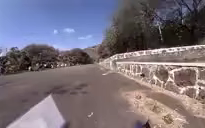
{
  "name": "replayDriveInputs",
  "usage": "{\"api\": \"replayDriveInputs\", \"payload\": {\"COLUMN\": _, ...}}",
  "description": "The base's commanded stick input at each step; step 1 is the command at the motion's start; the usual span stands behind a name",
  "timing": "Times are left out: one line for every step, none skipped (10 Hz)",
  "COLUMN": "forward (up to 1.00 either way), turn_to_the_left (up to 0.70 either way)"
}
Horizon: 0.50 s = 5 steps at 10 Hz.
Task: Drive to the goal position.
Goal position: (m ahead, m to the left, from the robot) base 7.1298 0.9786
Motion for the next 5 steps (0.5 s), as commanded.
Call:
{"api": "replayDriveInputs", "payload": {"forward": 0.50, "turn_to_the_left": 0.00}}
{"api": "replayDriveInputs", "payload": {"forward": 0.50, "turn_to_the_left": 0.00}}
{"api": "replayDriveInputs", "payload": {"forward": 0.50, "turn_to_the_left": 0.00}}
{"api": "replayDriveInputs", "payload": {"forward": 0.50, "turn_to_the_left": 0.00}}
{"api": "replayDriveInputs", "payload": {"forward": 0.50, "turn_to_the_left": 0.00}}
